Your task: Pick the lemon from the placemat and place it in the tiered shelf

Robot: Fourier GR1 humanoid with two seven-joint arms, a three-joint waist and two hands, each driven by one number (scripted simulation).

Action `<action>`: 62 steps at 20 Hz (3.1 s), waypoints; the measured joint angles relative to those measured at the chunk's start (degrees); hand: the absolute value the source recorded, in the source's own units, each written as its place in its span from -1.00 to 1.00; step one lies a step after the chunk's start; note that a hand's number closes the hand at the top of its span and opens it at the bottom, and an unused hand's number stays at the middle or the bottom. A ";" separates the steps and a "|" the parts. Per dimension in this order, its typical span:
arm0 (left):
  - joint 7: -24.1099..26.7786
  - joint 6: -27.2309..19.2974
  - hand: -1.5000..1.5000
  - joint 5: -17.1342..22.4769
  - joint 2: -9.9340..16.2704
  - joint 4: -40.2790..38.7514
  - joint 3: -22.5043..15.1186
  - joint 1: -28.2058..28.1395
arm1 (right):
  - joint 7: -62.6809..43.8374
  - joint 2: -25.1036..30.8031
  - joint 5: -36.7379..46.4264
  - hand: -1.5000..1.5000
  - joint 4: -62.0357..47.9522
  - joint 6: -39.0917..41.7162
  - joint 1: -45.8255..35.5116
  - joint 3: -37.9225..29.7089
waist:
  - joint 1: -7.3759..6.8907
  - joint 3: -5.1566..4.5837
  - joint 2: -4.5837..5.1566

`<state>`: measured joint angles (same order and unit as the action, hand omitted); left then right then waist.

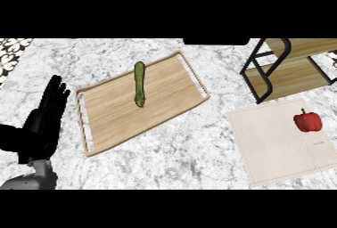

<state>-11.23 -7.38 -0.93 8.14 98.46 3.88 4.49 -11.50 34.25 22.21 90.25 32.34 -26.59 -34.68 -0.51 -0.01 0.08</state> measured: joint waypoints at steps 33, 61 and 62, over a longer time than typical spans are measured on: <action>2.70 1.37 0.00 -0.66 -0.87 -3.44 1.11 1.92 | 27.47 2.47 7.68 -1.00 -65.24 -26.32 -28.53 6.98 | -1.07 0.01 0.42; 0.94 1.64 0.00 -0.71 -0.60 -1.87 1.56 2.33 | 26.30 30.84 -6.78 -1.00 -78.17 -10.02 -25.01 -7.49 | -0.98 0.25 0.73; 1.14 1.60 0.00 -0.77 -0.82 -1.54 1.38 1.81 | 26.90 31.81 -7.09 -1.00 -78.59 -8.68 -24.07 -7.82 | -1.05 0.26 0.73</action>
<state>-10.09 -5.78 -1.70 7.32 96.93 5.26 6.30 15.40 66.06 15.12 11.67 23.67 -50.65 -42.50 -1.56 0.25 0.82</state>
